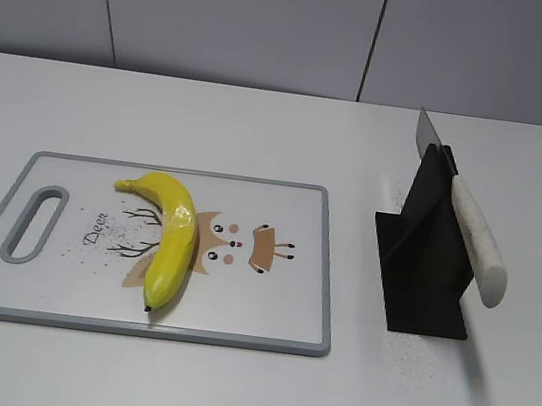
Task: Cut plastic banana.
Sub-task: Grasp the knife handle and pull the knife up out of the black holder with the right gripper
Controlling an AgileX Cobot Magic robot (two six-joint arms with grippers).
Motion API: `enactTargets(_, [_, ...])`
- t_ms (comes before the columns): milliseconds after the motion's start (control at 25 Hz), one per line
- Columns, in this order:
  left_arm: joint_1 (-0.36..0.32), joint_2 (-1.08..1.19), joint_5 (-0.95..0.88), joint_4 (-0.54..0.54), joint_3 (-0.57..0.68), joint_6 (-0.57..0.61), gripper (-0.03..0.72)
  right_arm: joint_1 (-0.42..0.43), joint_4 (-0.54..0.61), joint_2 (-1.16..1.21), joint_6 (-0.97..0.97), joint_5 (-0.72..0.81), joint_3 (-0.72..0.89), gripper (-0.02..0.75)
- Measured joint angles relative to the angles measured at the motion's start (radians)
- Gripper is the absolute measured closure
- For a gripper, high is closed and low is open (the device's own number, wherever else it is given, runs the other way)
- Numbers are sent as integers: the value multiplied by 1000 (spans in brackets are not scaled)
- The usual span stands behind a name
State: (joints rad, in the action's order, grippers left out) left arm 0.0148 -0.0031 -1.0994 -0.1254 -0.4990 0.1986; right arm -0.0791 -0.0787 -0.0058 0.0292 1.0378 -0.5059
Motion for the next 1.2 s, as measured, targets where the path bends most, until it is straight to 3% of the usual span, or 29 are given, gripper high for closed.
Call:
enactTargets(320, [0, 0, 0, 0, 0, 0, 161, 0, -2, 39, -29, -3, -34, 153])
enactTargets(640, [0, 0, 0, 0, 0, 2, 170, 0, 117, 486, -40, 1, -223, 188])
enactTargets(1040, [0, 0, 0, 0, 0, 0, 170, 0, 184, 941, -40, 87, -432, 191])
enactTargets(1200, [0, 0, 0, 0, 0, 2, 171, -40, 236, 1082, -40, 91, -490, 191])
